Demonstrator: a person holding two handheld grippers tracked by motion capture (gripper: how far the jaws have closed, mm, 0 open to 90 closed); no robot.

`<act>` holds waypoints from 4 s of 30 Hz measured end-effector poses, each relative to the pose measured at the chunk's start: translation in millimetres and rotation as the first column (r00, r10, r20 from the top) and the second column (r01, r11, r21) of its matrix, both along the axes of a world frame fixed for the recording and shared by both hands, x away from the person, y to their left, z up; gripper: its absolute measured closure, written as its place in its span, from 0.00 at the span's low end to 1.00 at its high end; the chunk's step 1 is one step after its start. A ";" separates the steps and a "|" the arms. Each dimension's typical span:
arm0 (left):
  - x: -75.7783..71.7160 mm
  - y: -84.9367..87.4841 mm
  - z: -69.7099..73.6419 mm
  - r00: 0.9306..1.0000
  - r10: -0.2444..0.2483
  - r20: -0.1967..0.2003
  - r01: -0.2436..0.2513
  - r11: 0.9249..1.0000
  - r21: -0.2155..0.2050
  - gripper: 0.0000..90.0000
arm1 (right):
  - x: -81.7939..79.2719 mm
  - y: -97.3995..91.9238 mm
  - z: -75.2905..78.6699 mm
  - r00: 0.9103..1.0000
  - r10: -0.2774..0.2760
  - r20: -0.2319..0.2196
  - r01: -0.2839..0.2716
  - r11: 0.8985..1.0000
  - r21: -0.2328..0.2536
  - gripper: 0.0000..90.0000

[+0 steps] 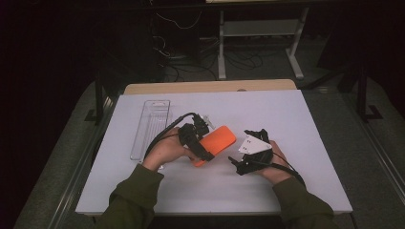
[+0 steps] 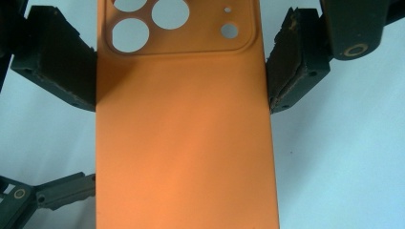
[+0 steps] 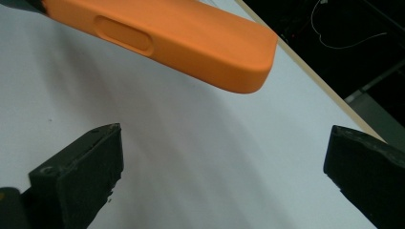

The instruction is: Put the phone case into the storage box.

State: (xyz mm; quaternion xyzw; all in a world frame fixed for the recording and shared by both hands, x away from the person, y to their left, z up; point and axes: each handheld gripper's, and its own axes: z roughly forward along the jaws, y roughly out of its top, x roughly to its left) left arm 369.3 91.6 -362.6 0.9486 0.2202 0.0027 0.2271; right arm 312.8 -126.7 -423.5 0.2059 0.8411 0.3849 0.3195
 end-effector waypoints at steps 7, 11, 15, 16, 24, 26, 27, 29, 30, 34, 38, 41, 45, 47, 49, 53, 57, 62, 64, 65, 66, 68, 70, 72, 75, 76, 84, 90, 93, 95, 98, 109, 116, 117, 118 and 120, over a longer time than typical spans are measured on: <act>0.3 0.2 0.4 1.000 0.000 0.000 0.000 1.000 -0.002 0.17 | -1.6 -0.2 1.6 1.000 0.001 0.025 0.000 1.000 -0.018 0.00; 0.8 0.3 1.2 1.000 -0.001 0.000 0.001 1.000 0.000 0.17 | -2.4 -0.8 1.6 0.999 -0.003 0.032 0.004 1.000 -0.022 0.00; 0.9 0.3 0.2 1.000 -0.010 0.000 0.010 1.000 0.006 0.17 | -2.2 -0.9 2.9 0.999 -0.003 0.051 0.004 1.000 -0.023 0.00; 0.7 0.6 -0.1 1.000 -0.005 -0.003 0.005 1.000 0.006 0.17 | -2.2 -1.1 3.2 0.999 -0.003 0.051 0.004 1.000 -0.022 0.00; 1.6 3.1 1.7 1.000 0.000 0.001 0.000 1.000 0.000 0.17 | -3.2 -1.6 4.5 0.998 -0.005 0.070 0.007 1.000 -0.027 0.00; 1.7 3.1 1.9 1.000 0.000 0.001 0.000 1.000 0.001 0.17 | -3.9 -1.6 4.9 0.997 -0.007 0.074 0.009 0.999 -0.032 0.00; 1.3 3.0 2.2 1.000 0.008 0.001 -0.008 1.000 0.000 0.17 | -4.1 -1.5 5.0 0.997 -0.006 0.078 0.009 0.999 -0.035 0.00; 1.1 3.5 2.7 1.000 0.007 0.000 -0.007 1.000 -0.001 0.17 | -4.2 -1.6 5.5 0.996 -0.001 0.088 0.006 0.999 -0.047 0.00; 0.8 3.7 2.8 1.000 0.010 0.001 -0.010 1.000 0.000 0.17 | -5.0 -1.1 5.9 0.997 -0.007 0.083 0.011 0.999 -0.042 0.00; 0.5 4.2 2.9 1.000 0.009 0.005 -0.009 1.000 -0.003 0.17 | -4.9 -1.2 6.3 0.993 0.009 0.121 0.002 0.996 -0.088 0.00; -0.5 3.7 3.6 1.000 0.013 0.006 -0.013 1.000 -0.006 0.17 | -5.9 1.0 6.3 0.990 0.020 0.138 -0.005 0.994 -0.111 0.00; -0.1 3.9 2.8 1.000 0.012 0.010 -0.012 1.000 -0.008 0.17 | -8.2 3.3 5.8 0.990 0.018 0.138 -0.002 0.993 -0.114 0.00; 0.3 3.8 2.2 1.000 0.008 0.010 -0.008 1.000 0.000 0.17 | -9.2 4.1 6.0 0.987 0.019 0.159 0.004 0.990 -0.141 0.00; -0.1 3.2 2.0 1.000 0.012 0.004 -0.012 1.000 0.000 0.17 | -9.8 4.9 6.2 0.984 0.019 0.179 0.009 0.989 -0.150 0.00; -0.8 2.7 1.6 1.000 0.015 0.001 -0.015 1.000 -0.001 0.17 | -10.8 5.8 6.4 0.981 0.021 0.193 0.010 0.987 -0.158 0.00; -1.0 2.7 2.2 1.000 0.010 0.000 -0.010 1.000 0.003 0.17 | -12.6 7.8 5.9 0.974 0.030 0.225 0.015 0.981 -0.195 0.00; -0.9 2.7 1.6 1.000 0.009 0.002 -0.009 1.000 0.005 0.17 | -14.3 10.2 5.3 0.969 0.037 0.242 0.016 0.977 -0.213 0.00; -0.4 2.8 2.0 1.000 -0.003 0.001 0.003 1.000 0.019 0.17 | -16.6 12.4 4.4 0.960 0.044 0.277 0.023 0.972 -0.234 0.00; -0.6 2.7 2.3 1.000 -0.004 0.001 0.004 1.000 0.020 0.17 | -17.7 12.9 4.6 0.957 0.050 0.287 0.025 0.968 -0.252 0.00; -0.5 2.6 2.4 1.000 -0.006 0.004 0.006 1.000 0.021 0.17 | -18.4 13.5 4.4 0.954 0.049 0.296 0.031 0.965 -0.259 0.00; -0.6 2.4 2.3 1.000 -0.007 0.006 0.007 1.000 0.021 0.17 | -18.7 13.9 4.3 0.952 0.052 0.303 0.031 0.964 -0.264 0.00; -1.0 1.9 1.7 1.000 -0.006 0.005 0.006 1.000 0.020 0.17 | -19.2 15.0 3.8 0.949 0.057 0.311 0.032 0.962 -0.272 0.00; -1.3 1.3 1.2 1.000 -0.006 0.008 0.005 1.000 0.020 0.17 | -19.2 15.5 4.0 0.943 0.068 0.326 0.032 0.956 -0.293 0.00; -0.3 1.1 1.5 1.000 -0.009 0.006 0.009 1.000 0.030 0.17 | -20.1 16.1 3.6 0.939 0.074 0.337 0.033 0.954 -0.299 0.00; 0.5 1.1 0.0 1.000 -0.003 0.004 0.003 0.999 0.034 0.17 | -20.2 15.6 2.9 0.930 0.094 0.356 0.030 0.945 -0.327 0.00; 1.0 1.2 -0.4 1.000 -0.006 0.006 0.006 0.999 0.041 0.17 | -20.1 15.7 2.1 0.924 0.100 0.370 0.032 0.942 -0.334 0.00; 2.6 3.5 -0.7 1.000 0.002 0.004 -0.002 0.998 0.057 0.17 | -20.6 17.3 0.5 0.903 0.145 0.405 0.027 0.920 -0.390 0.00; 1.4 4.9 -3.3 1.000 0.011 0.003 -0.011 0.999 0.053 0.17 | -22.4 22.5 -0.1 0.879 0.192 0.436 0.026 0.895 -0.446 0.00; 1.0 5.2 -3.7 1.000 0.014 0.008 -0.014 0.999 0.046 0.17 | -25.1 26.1 -4.0 0.872 0.208 0.443 0.029 0.882 -0.471 0.00; 0.8 5.1 -3.7 1.000 0.015 0.009 -0.016 0.999 0.040 0.17 | -25.9 27.6 -4.8 0.862 0.207 0.462 0.044 0.879 -0.475 0.00; 1.0 4.5 -4.2 1.000 0.013 0.003 -0.014 0.999 0.046 0.17 | -26.2 29.1 -5.3 0.854 0.218 0.472 0.044 0.875 -0.483 0.00; 1.3 1.9 -4.3 1.000 -0.010 0.002 0.010 0.998 0.056 0.17 | -25.5 30.9 -7.2 0.803 0.277 0.527 0.068 0.837 -0.544 0.00; 0.8 1.9 -4.1 1.000 -0.007 0.004 0.007 0.999 0.052 0.17 | -26.5 36.9 -8.8 0.783 0.299 0.545 0.072 0.827 -0.558 0.00; 0.7 2.0 -4.2 1.000 -0.008 0.004 0.008 0.999 0.053 0.17 | -26.6 38.2 -9.3 0.779 0.301 0.550 0.076 0.825 -0.559 0.00; 0.5 1.9 -4.3 1.000 -0.008 0.002 0.008 0.999 0.053 0.17 | -26.3 39.9 -9.9 0.774 0.306 0.554 0.077 0.823 -0.562 0.00; 0.5 1.7 -4.0 1.000 -0.013 0.000 0.013 0.998 0.058 0.17 | -25.7 43.4 -10.9 0.767 0.317 0.558 0.077 0.818 -0.570 0.00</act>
